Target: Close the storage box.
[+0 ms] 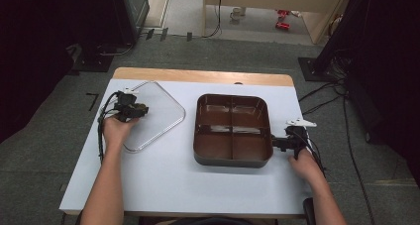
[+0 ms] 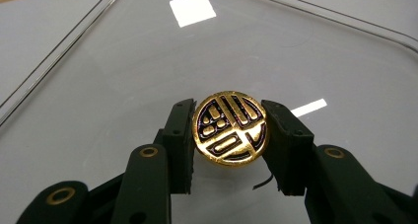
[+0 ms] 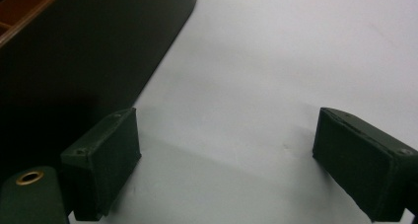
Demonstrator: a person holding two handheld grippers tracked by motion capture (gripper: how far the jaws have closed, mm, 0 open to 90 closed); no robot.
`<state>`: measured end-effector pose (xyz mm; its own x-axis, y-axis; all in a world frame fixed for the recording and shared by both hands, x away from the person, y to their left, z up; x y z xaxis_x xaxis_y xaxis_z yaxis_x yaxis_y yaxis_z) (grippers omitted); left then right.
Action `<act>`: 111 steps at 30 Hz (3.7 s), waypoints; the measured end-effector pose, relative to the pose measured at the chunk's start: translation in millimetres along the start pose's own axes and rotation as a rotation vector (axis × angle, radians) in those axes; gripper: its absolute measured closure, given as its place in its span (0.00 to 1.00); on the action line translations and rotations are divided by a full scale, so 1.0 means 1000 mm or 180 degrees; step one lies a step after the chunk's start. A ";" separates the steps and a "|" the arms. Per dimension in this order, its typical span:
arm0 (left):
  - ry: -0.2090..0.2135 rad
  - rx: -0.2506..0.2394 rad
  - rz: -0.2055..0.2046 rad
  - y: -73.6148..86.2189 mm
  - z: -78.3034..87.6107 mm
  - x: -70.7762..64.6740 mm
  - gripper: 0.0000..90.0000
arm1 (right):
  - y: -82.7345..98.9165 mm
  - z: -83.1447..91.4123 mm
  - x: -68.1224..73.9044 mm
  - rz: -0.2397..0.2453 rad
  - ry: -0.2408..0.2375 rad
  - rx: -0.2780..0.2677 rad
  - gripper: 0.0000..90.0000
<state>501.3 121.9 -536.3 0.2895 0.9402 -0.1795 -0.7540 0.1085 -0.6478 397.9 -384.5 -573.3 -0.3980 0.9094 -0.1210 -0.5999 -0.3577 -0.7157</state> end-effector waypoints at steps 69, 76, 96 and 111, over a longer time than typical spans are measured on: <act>0.1468 -0.0002 -0.1255 -0.019 0.030 -0.233 0.66 | 0.000 0.000 0.000 0.0010 0.0000 0.0003 0.11; 0.1566 0.0064 -0.1390 -0.014 0.020 -0.262 0.66 | 0.000 0.000 0.000 0.0003 -0.0001 0.0006 0.11; 0.1705 0.0200 -0.1690 0.000 -0.011 -0.313 0.66 | 0.000 0.000 0.000 0.0003 -0.0001 0.0006 0.11; 0.1696 0.0193 -0.1702 0.002 -0.014 -0.321 0.66 | 0.000 0.000 0.000 0.0001 -0.0001 0.0006 0.11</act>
<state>414.7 -184.3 -490.2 0.8591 0.4730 -0.1957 -0.4575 0.5379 -0.7081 397.6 -384.6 -573.5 -0.3984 0.9092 -0.1210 -0.6011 -0.3585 -0.7143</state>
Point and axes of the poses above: each handheld gripper's, and its own axes: z roughly backward along the jaws, y roughly out of its underside, x roughly to its left, the point moved 10 cm from there along -z, roughly forward along the jaws, and after that the axes turned 13 degrees about z, right-handed, at the moved point
